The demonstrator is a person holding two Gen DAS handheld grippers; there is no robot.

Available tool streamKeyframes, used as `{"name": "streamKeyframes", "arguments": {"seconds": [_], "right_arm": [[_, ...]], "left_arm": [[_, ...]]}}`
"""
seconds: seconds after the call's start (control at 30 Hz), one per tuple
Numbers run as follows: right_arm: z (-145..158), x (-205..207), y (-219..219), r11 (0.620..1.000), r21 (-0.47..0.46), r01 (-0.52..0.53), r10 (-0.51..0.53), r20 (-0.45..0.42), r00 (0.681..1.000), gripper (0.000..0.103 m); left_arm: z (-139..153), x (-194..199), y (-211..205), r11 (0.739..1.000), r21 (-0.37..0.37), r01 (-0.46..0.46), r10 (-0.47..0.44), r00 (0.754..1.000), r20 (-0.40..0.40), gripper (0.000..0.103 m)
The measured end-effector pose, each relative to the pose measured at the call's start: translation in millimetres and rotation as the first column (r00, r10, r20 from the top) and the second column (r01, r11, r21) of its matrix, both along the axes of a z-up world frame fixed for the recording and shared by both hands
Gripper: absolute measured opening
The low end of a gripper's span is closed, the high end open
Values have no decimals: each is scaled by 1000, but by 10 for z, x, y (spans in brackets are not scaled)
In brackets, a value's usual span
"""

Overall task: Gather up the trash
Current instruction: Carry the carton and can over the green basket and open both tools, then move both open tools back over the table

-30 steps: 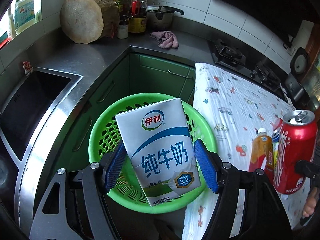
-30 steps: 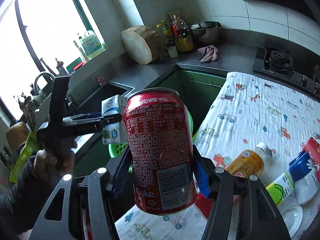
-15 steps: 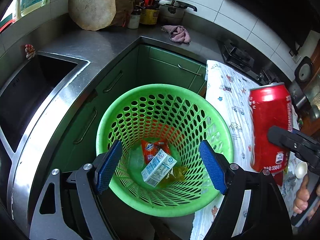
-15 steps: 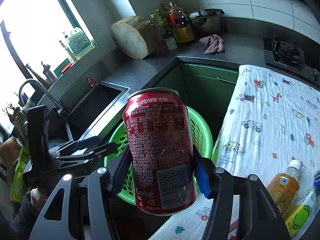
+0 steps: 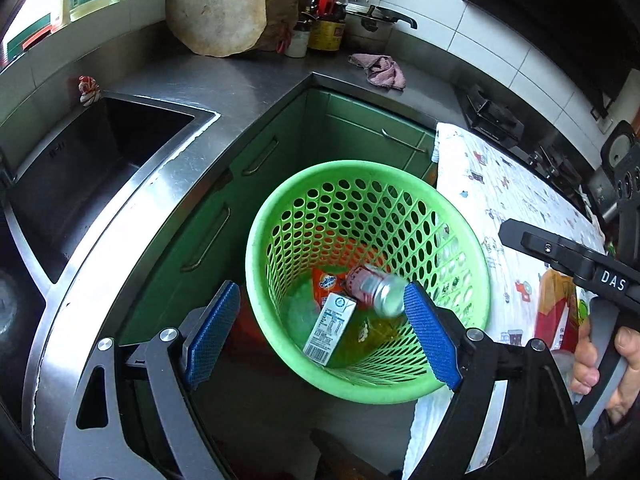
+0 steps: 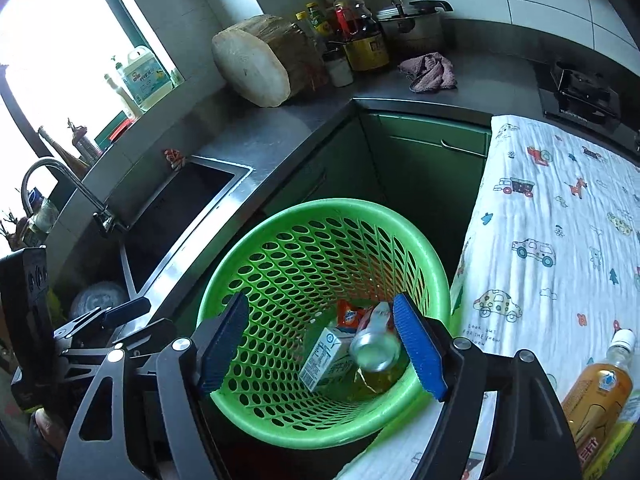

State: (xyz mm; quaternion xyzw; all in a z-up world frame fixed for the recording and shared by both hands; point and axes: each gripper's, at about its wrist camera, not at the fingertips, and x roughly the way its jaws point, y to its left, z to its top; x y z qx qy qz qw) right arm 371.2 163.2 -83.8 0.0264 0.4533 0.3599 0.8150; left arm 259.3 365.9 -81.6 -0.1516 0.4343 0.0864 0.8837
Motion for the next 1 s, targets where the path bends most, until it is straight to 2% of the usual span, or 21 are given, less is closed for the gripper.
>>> {"name": "streamKeyframes", "arguments": {"seconds": [0.17,0.37,0.53,0.73,0.87,1.0], "right_arm": [[104,-168,-361,999,-15,46,-46,28,999,75],[169,-446,-1119,990,-13,143,-142,29,989,76],[140,-713,-1818,976,-99,191,-184,77,980,76],[-29,-974,-2580,944,-209,254,-233,119,965,80],[-191,-1089,-2893,935,-218,281,-268,91,959,80],[-311,-1159,-2976,935,-209,286,-278,70,958,80]], "left_arm": [[73,-57,-169,1000,13,18,-18,1000,15,83],[158,-149,-546,998,23,58,-59,998,36,86],[208,-179,-954,994,13,106,-107,993,52,86],[239,-135,-1504,983,3,181,-181,982,60,88],[236,-35,-1882,970,3,244,-244,968,51,88],[213,92,-2199,951,5,311,-311,950,37,89]]}}
